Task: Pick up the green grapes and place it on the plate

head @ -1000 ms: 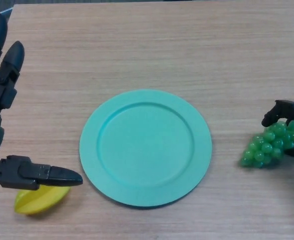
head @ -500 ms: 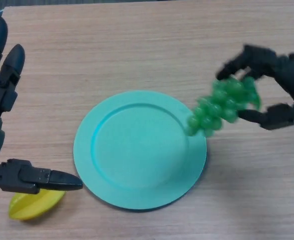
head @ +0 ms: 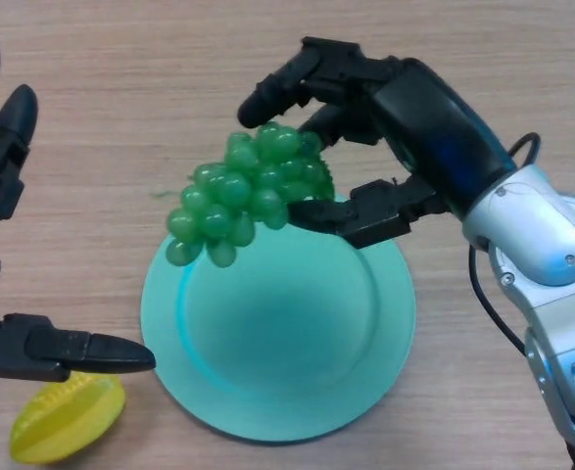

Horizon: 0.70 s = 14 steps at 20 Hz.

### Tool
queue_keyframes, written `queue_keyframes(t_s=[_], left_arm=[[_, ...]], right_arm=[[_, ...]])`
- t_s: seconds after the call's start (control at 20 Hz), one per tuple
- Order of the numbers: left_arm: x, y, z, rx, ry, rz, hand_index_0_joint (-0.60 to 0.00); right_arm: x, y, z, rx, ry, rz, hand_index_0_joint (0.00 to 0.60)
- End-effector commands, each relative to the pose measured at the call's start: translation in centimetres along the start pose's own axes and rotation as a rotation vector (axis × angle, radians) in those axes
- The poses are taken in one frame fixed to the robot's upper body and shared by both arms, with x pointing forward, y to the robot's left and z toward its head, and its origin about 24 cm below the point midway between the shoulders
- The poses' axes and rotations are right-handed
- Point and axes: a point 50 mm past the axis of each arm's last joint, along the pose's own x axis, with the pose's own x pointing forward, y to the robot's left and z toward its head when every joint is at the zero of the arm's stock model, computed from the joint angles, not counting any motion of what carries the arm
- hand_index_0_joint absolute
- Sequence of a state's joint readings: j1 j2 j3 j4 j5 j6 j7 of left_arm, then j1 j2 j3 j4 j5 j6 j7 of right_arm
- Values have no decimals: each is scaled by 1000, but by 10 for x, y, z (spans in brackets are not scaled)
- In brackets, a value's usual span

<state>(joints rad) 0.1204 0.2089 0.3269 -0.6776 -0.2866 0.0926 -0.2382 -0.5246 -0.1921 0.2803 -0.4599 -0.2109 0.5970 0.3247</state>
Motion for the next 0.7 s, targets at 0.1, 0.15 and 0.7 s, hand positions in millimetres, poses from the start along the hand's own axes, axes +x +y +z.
queue_keyframes(t_s=[0.1, 0.15, 0.7], left_arm=[[-4, 11, 31, 48, -221, 39, 0], [-4, 12, 32, 46, -217, 45, 0], [0, 4, 38, 26, -206, 3, 0]], right_arm=[[-3, -17, 34, -105, -167, -112, 52], [-4, -14, 36, -115, -181, -100, 0], [-57, -43, 40, 37, -211, -186, 0]])
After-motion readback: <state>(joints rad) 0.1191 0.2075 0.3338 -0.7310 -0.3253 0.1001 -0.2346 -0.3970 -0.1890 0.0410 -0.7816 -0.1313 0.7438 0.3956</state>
